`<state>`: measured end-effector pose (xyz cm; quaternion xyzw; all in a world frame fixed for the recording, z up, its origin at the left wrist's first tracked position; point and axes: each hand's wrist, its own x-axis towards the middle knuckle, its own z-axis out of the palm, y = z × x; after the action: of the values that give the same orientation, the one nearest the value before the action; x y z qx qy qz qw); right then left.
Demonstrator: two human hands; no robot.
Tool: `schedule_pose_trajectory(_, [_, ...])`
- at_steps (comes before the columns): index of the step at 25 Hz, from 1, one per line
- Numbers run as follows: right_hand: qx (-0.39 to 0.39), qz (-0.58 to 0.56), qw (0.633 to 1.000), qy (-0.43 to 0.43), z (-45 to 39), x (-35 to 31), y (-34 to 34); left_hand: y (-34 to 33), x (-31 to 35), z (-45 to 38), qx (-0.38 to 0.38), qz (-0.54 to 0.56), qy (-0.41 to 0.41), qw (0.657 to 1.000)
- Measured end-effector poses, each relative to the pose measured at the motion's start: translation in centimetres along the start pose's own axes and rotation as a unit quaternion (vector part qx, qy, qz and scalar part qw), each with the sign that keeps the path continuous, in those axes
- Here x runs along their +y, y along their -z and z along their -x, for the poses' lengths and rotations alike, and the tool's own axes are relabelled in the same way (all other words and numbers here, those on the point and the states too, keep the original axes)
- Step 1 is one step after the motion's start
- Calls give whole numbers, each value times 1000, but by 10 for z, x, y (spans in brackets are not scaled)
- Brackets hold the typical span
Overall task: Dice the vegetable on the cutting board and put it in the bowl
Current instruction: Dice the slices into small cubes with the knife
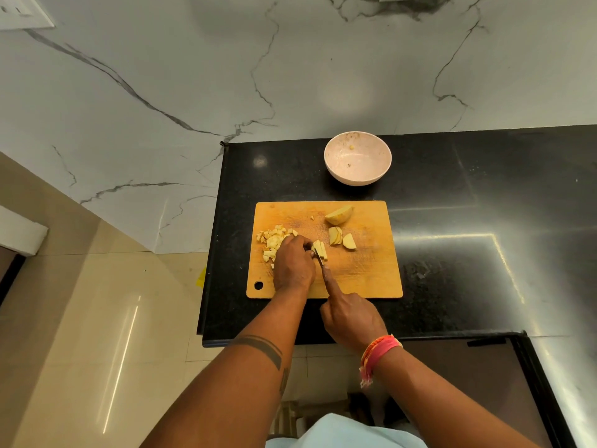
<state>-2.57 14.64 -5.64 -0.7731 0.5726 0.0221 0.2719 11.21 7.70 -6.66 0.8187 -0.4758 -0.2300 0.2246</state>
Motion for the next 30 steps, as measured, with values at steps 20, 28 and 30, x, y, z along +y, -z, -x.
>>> schedule_pose_trajectory(20, [56, -56, 997, -20, 5, 24, 15, -7, 0, 6, -57, -92, -92, 990])
schedule_pose_trajectory(28, [31, -34, 999, -10, 0, 15, 1, 5, -18, 5, -72, -47, -122, 989])
schedule_pose_trajectory(30, [28, -35, 999, -1, 2, 13, -3, 4, -18, 3, -70, -46, -116, 990])
